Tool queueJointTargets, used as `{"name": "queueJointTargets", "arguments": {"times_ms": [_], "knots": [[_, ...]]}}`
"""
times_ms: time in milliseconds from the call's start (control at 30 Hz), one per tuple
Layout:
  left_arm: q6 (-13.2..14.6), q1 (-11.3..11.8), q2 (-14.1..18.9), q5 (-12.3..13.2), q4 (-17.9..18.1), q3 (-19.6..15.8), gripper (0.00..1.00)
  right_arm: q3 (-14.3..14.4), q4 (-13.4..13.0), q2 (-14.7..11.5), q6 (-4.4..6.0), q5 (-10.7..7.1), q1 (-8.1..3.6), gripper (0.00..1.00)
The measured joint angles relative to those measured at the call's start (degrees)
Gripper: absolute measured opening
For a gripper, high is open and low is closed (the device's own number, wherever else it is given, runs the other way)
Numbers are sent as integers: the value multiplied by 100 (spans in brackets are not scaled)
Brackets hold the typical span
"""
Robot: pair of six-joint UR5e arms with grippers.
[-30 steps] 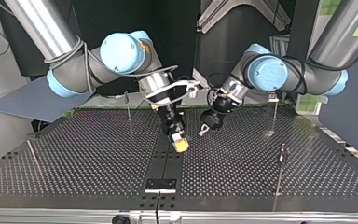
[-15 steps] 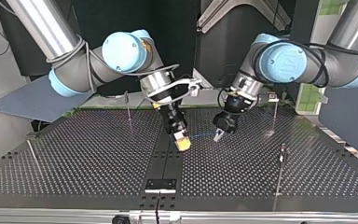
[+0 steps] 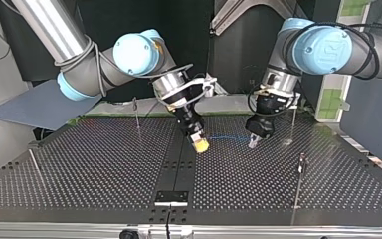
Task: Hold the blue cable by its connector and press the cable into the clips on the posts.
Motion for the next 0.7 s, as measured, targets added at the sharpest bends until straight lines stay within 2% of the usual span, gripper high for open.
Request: {"name": "queueJointTargets", "arguments": {"times_ms": [100,267,367,700], "knots": [[138,34,135,-137,-135,-91,0,10,-3,0,-19,21,24,0],[382,99,318,-381,-324,-258,0,12,-16,2,-131,144,98,0],[525,137,391,-524,-395,-316,0,12,-41,2,-157,178,129,0],[1009,266,632,-1009,-649,-338,0,10,-112,19,-104,168,193,0]]}}
